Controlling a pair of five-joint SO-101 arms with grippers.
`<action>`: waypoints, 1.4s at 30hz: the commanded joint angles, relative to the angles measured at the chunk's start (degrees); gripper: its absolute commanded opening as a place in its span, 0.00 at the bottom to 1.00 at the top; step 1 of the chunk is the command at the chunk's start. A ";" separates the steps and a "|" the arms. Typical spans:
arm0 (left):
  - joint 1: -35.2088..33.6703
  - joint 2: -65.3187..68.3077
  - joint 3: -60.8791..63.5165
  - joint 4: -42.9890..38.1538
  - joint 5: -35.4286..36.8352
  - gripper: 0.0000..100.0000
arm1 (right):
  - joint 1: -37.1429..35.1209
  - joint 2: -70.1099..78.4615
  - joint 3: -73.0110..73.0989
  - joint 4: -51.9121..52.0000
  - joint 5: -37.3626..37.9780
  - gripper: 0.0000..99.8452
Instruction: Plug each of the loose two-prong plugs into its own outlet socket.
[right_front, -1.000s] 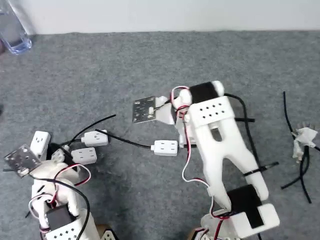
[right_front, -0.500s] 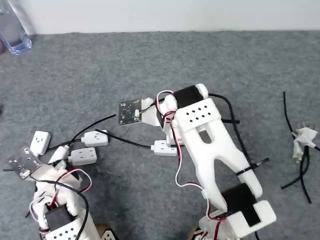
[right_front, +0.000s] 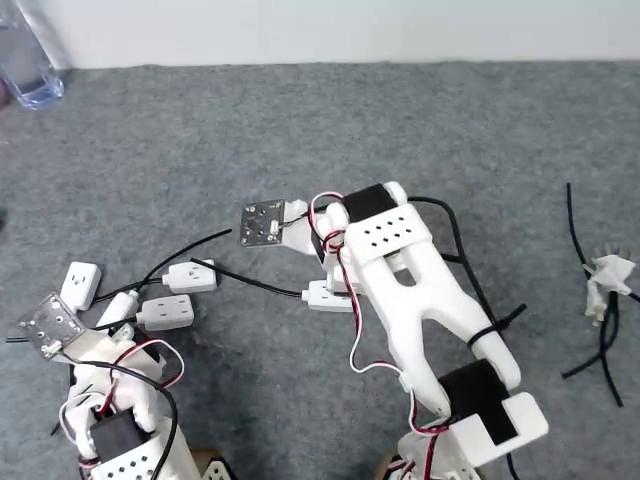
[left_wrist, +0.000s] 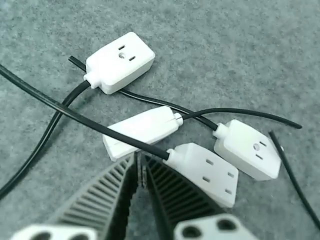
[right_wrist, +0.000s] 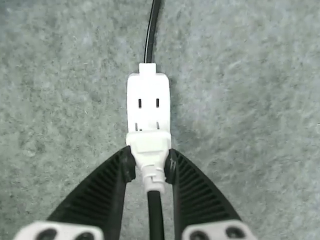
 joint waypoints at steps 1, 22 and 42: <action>-0.44 -0.44 -0.22 0.53 -0.53 0.01 | 2.24 -0.57 -0.18 -1.71 -0.53 0.01; -0.62 -0.44 -0.22 0.53 -0.53 0.01 | 4.00 -0.48 2.73 -0.75 1.05 0.01; -0.62 -0.44 -0.22 0.62 -0.53 0.01 | 2.51 3.56 2.29 -1.71 1.32 0.01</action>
